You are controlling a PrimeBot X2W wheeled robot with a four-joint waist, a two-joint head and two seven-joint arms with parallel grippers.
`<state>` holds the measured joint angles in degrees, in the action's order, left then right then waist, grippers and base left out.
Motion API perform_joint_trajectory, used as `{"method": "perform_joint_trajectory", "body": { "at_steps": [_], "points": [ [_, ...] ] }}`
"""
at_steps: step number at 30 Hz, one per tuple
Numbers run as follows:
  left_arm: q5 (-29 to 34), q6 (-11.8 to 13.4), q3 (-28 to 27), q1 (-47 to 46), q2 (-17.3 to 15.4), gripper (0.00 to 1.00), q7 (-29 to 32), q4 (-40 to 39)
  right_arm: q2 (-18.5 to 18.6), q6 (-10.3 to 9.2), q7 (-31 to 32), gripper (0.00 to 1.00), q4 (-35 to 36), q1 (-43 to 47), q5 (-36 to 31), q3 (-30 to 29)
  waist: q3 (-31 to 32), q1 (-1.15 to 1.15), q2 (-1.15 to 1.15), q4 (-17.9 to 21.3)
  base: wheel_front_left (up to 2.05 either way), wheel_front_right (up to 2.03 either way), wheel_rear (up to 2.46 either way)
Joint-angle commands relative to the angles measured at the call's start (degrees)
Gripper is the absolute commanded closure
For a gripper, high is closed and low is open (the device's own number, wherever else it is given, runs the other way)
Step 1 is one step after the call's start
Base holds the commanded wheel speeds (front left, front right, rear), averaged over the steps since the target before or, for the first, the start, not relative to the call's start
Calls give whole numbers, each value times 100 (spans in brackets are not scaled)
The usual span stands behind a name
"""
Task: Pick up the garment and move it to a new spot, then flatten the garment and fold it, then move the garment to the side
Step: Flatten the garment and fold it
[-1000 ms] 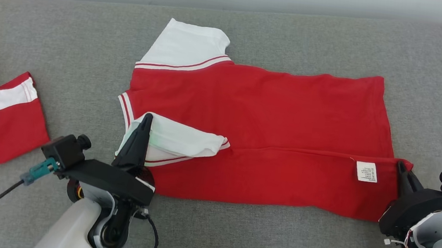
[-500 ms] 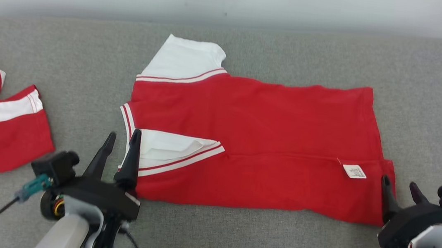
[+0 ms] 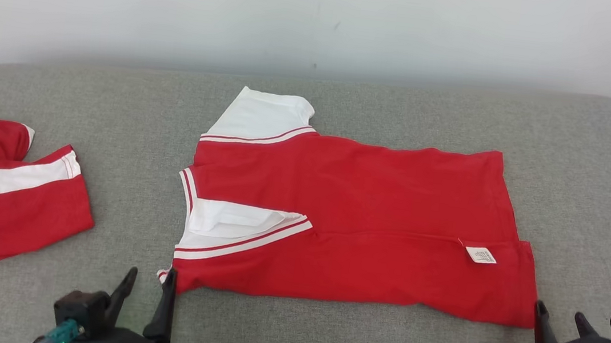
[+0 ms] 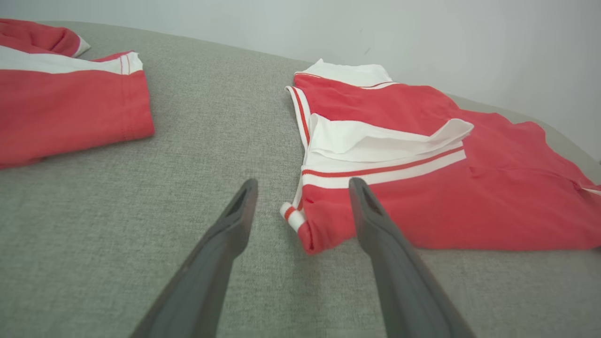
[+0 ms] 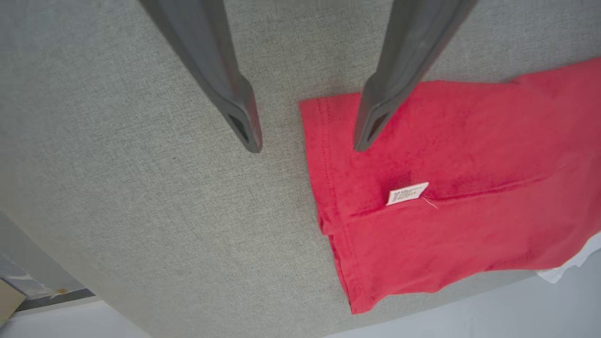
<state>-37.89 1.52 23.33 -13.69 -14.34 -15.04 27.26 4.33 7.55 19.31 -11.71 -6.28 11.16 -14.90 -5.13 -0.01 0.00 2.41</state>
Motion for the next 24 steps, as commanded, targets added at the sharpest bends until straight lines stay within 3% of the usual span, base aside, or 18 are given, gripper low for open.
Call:
{"method": "perform_joint_trajectory", "body": {
  "at_steps": [1,14,24],
  "points": [
    [61,12,13,61,-2,0,-18,6,-13,-15,15,0,29,58,-51,-19,9,1,0,8,0,0,0],
    [369,499,263,-319,73,0,382,226,-126,-15,271,0,-51,-161,-478,-198,-207,1,0,8,0,0,0],
    [420,664,394,-683,136,0,848,496,-137,-15,337,0,-442,-525,-649,-270,-495,1,0,-9,0,0,0]
  ]
}}
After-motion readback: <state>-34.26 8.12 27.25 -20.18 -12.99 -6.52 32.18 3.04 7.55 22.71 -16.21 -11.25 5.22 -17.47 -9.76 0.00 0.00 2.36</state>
